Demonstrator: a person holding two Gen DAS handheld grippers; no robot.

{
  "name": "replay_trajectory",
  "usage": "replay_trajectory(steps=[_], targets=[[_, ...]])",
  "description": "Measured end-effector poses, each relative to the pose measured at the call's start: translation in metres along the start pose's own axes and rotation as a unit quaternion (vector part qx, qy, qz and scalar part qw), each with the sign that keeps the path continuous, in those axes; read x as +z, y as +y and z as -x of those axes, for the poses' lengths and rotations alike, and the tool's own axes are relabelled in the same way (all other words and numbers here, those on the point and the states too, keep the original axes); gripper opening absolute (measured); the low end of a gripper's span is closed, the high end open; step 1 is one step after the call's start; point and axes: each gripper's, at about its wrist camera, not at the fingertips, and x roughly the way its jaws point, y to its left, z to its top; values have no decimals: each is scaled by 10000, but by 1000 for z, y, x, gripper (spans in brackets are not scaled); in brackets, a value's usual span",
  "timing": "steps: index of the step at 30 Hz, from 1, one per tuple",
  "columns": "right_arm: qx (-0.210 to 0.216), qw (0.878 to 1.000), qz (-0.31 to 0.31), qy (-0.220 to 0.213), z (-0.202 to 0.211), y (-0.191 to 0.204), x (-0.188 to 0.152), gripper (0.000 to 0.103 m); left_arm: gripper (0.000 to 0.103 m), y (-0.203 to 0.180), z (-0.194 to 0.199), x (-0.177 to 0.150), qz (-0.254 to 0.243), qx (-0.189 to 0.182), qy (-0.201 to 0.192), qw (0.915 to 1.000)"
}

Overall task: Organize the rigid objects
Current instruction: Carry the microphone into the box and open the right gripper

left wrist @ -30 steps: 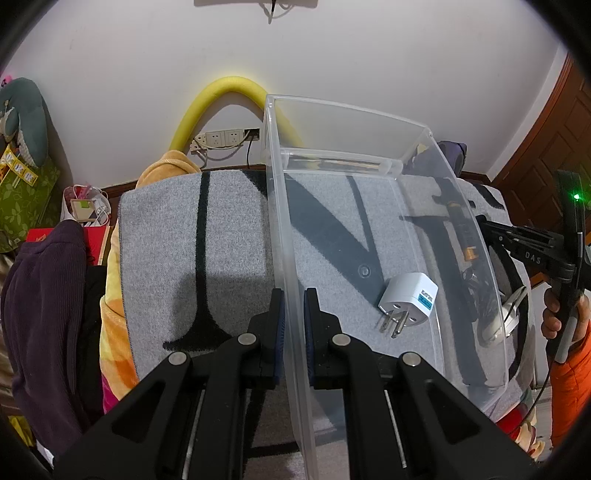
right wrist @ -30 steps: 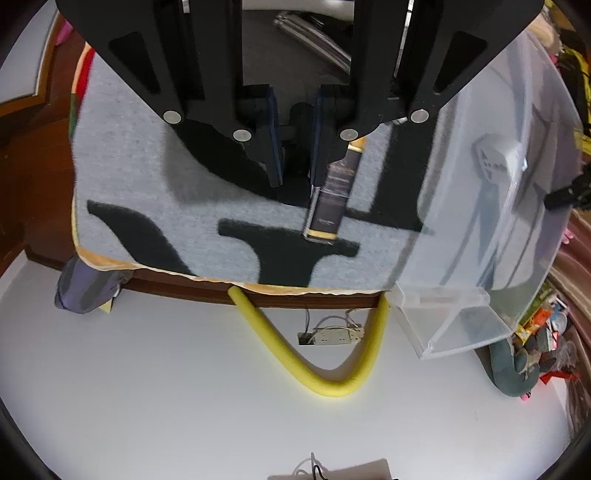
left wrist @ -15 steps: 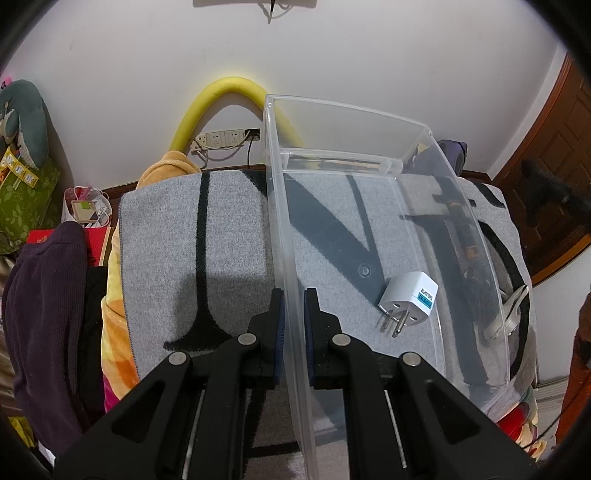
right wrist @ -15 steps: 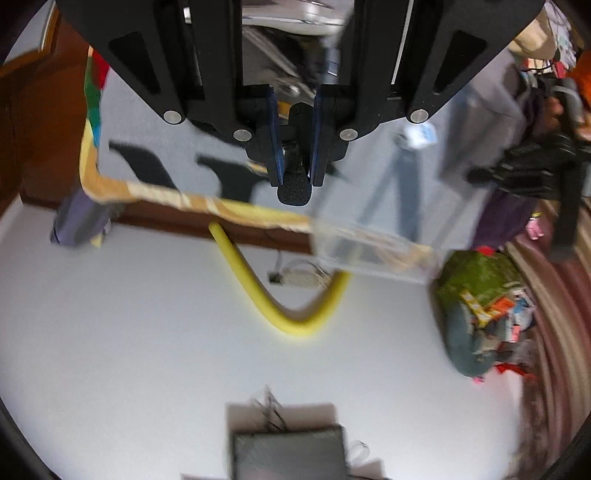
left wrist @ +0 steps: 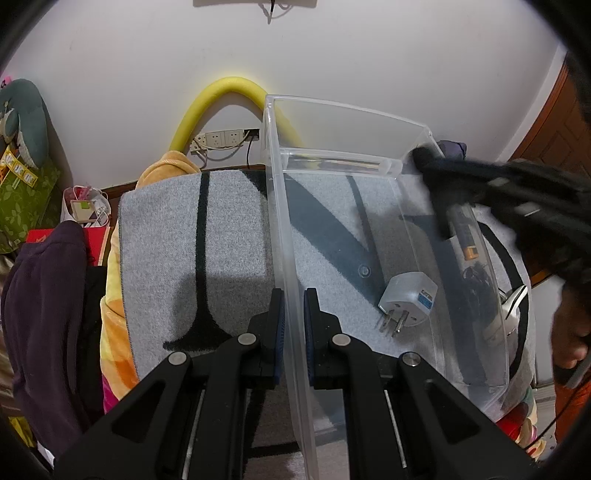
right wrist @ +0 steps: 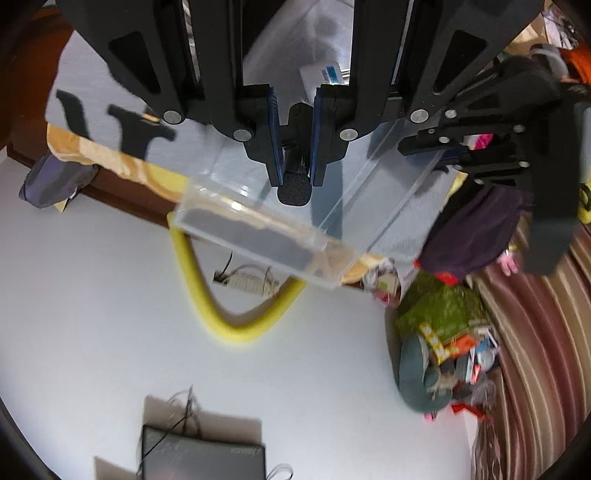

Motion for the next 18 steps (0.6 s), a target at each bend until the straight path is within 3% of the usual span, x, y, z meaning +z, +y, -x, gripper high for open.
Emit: replay_trajectory(steps=[6, 13, 15, 17, 18], targets=[[-60, 9982, 242, 548, -43, 16, -8, 13, 9, -1, 0, 0, -9, -2, -8, 10000], [-32, 9957, 412, 830, -53, 23, -17, 15, 9, -1, -1, 0, -14, -6, -13, 10000], [-29, 9954, 417, 858, -53, 23, -18, 24, 9, -1, -1, 0, -18, -4, -14, 10000], [-31, 9960, 410, 792, -48, 22, -20, 46, 9, -1, -1, 0, -12, -7, -15, 10000], [-44, 9965, 411, 730, -44, 23, -20, 48, 9, -1, -1, 1, -14, -6, -14, 10000]])
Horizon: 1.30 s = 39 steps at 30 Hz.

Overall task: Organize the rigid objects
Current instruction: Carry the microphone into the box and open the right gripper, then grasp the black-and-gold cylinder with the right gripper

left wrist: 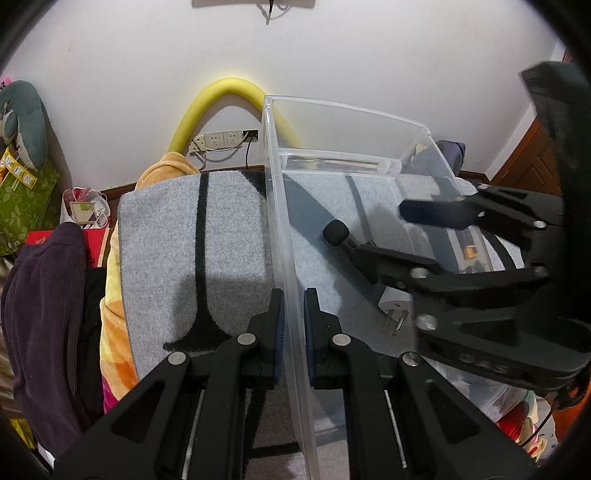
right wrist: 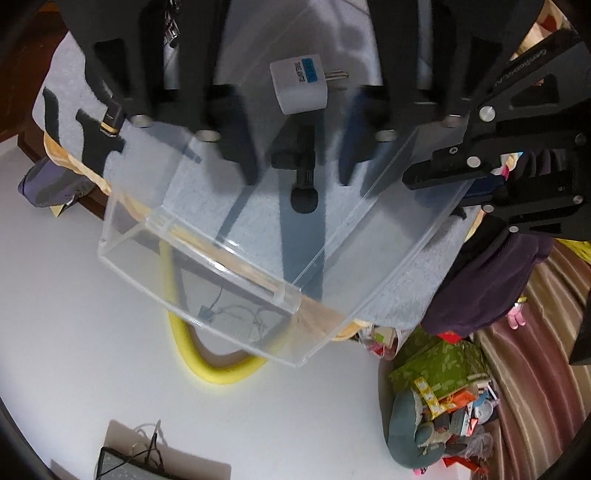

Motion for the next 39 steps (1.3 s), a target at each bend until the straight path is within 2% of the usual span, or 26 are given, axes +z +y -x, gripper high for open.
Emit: replay_trajectory(steps=[7, 12, 17, 21, 25, 33, 36, 37, 38, 39], targets=[[-92, 9989, -98, -459, 41, -16, -3, 49, 9, 0, 0, 0, -2, 6, -1, 10000], [-291, 9949, -396, -881, 82, -45, -6, 49, 9, 0, 0, -1, -18, 12, 13, 10000], [-641, 9896, -750, -1048, 104, -80, -17, 49, 9, 0, 0, -1, -23, 32, 20, 10000], [-858, 9874, -1029, -845, 94, -102, -30, 49, 9, -2, 0, -2, -25, 55, 30, 10000], [-1016, 9870, -1190, -377, 60, -119, -46, 49, 9, -2, -1, -1, -27, 58, 47, 10000], [-861, 9872, -1291, 377, 7, -131, -74, 48, 9, -2, -1, -2, -33, 64, 59, 10000], [-831, 9871, -1296, 441, 0, -131, -80, 44, 9, -2, -1, -2, -35, 66, 54, 10000], [-815, 9874, -1298, 405, 2, -130, -80, 39, 9, -2, -1, -2, -34, 69, 55, 10000], [-771, 9878, -1297, 391, 3, -130, -80, 28, 9, -2, -1, -2, -34, 69, 55, 10000], [-731, 9882, -1291, 388, 4, -129, -80, 25, 9, -2, -1, -2, -32, 69, 54, 10000]])
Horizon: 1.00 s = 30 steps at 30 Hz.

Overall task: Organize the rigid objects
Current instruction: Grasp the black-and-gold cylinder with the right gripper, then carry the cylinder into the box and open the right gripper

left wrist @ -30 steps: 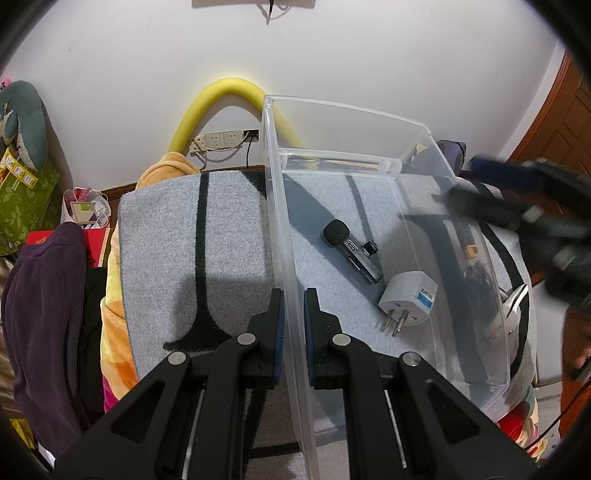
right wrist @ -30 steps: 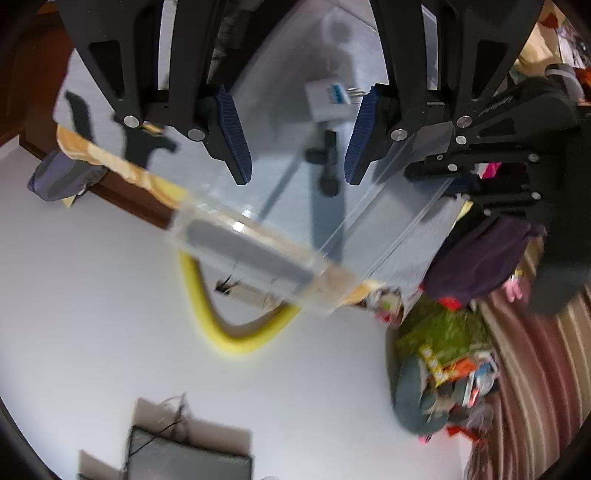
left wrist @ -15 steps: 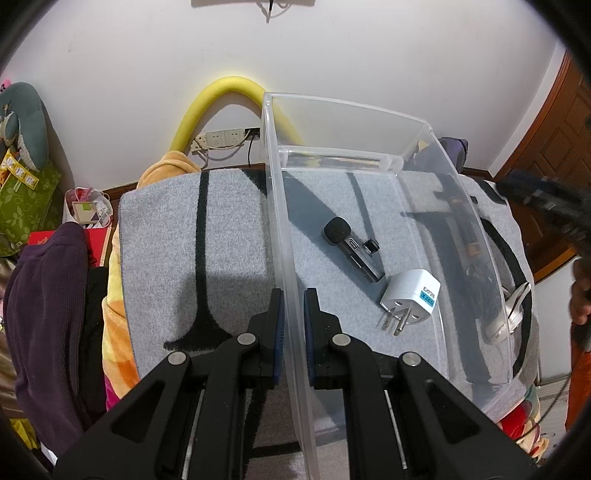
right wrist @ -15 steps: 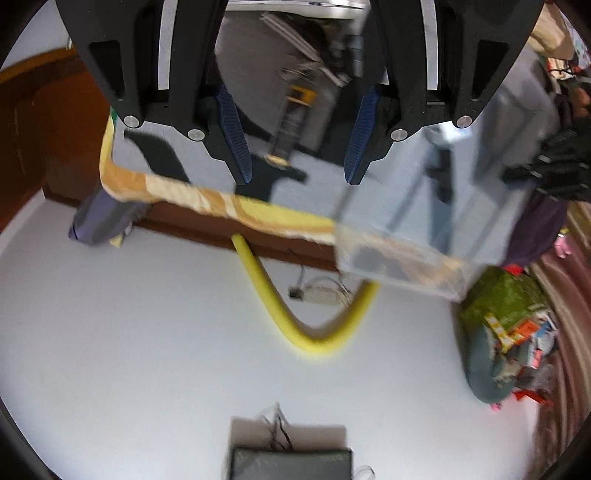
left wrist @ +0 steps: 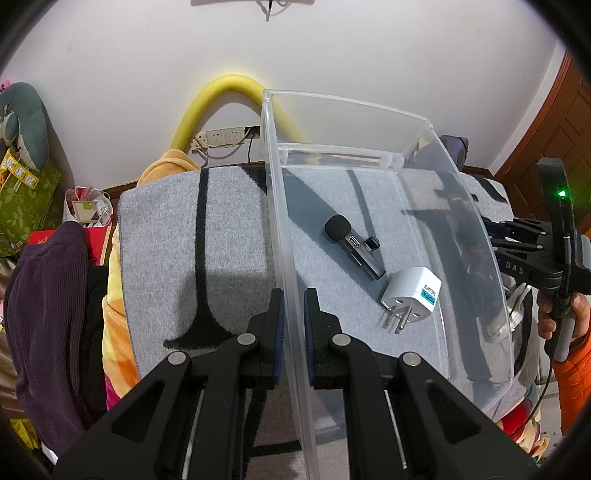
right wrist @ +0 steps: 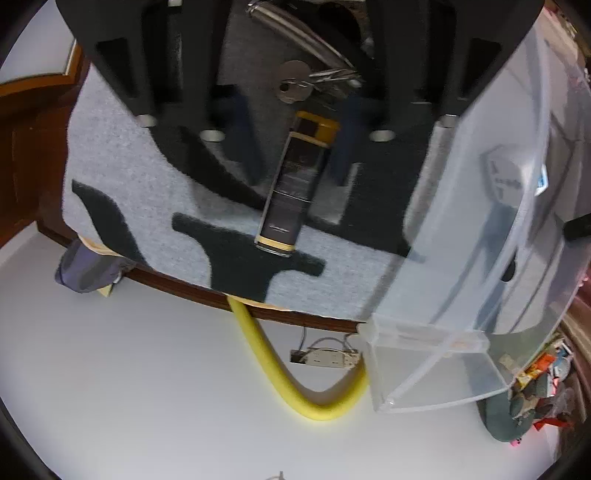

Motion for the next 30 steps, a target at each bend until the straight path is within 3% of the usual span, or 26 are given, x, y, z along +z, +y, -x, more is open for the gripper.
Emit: replay_trajectory(steps=[9, 22, 30], targets=[[-91, 9993, 33, -353, 27, 9, 1, 21, 9, 1, 0, -1, 8, -14, -8, 10000], [261, 9876, 317, -1515, 117, 46, 36, 17, 9, 1, 0, -1, 11, -18, -10, 10000], [630, 9824, 618, -1648, 114, 81, 49, 17, 9, 1, 0, -2, 24, -30, -14, 10000]])
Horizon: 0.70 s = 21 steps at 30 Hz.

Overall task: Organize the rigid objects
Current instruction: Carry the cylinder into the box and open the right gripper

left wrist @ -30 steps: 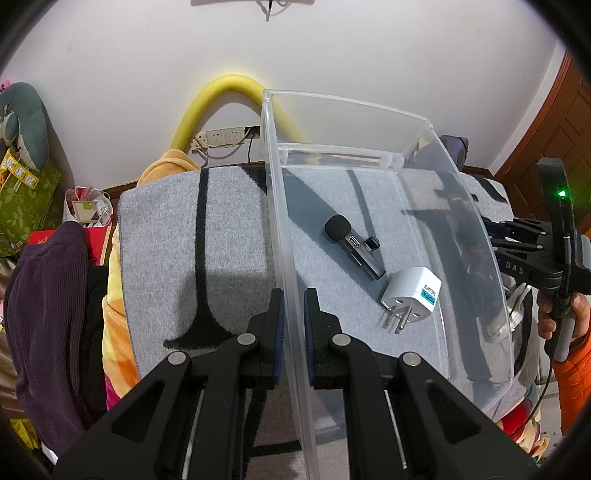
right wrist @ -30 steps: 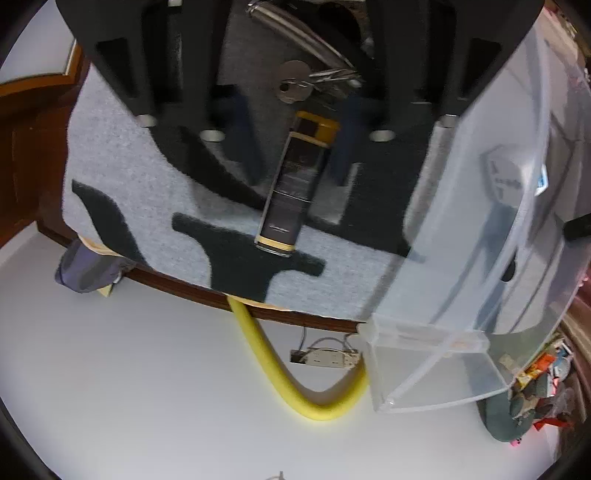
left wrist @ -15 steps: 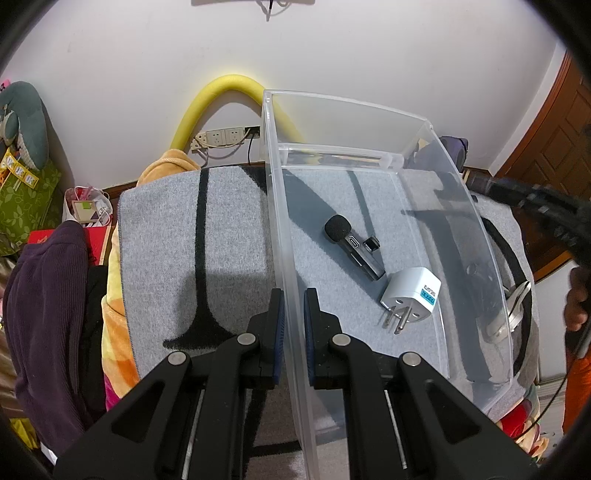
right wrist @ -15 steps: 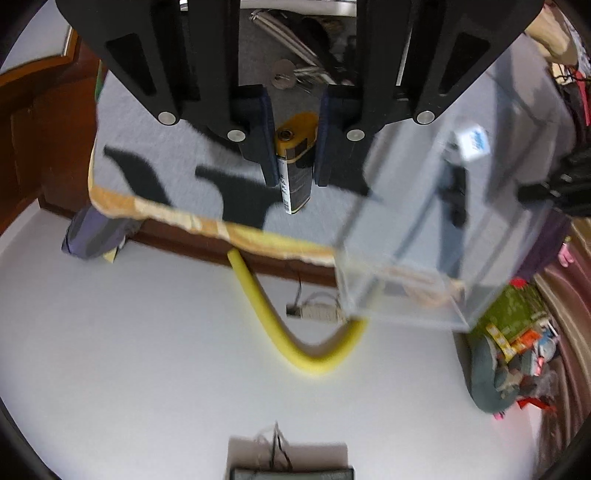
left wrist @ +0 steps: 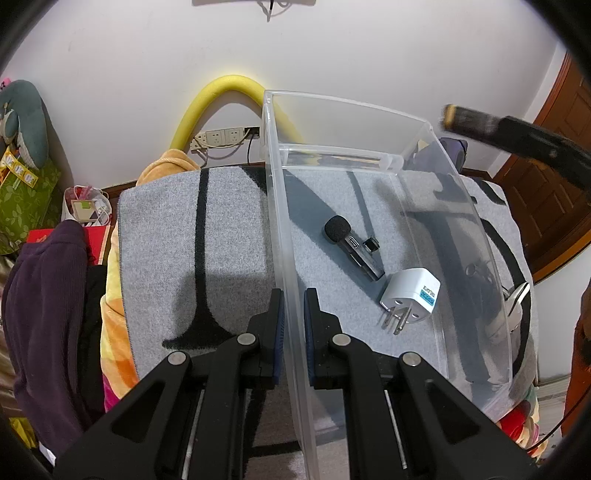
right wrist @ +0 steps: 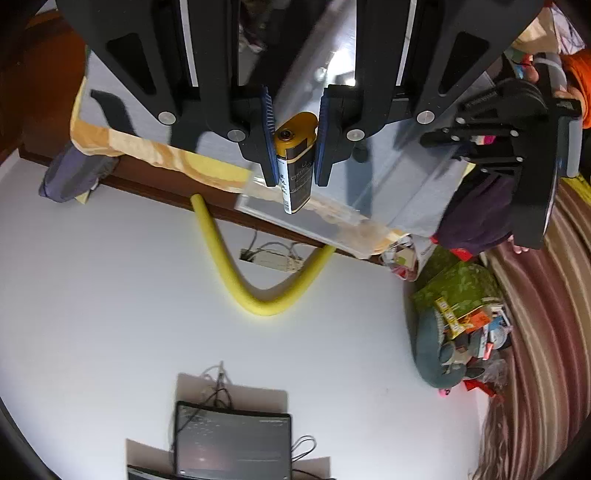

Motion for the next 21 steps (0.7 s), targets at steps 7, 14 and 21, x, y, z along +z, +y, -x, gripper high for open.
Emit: replay_trajectory(steps=[7, 14, 21], targets=[[41, 9985, 137, 527, -54, 20, -5, 17, 9, 0, -1, 0, 5, -9, -2, 10000], [-106, 9958, 189, 892, -87, 21, -14, 17, 9, -1, -2, 1, 1, -20, -10, 10000], [-174, 9935, 419, 1046, -96, 29, -22, 17, 9, 0, -2, 1, 4, -19, -10, 10000]])
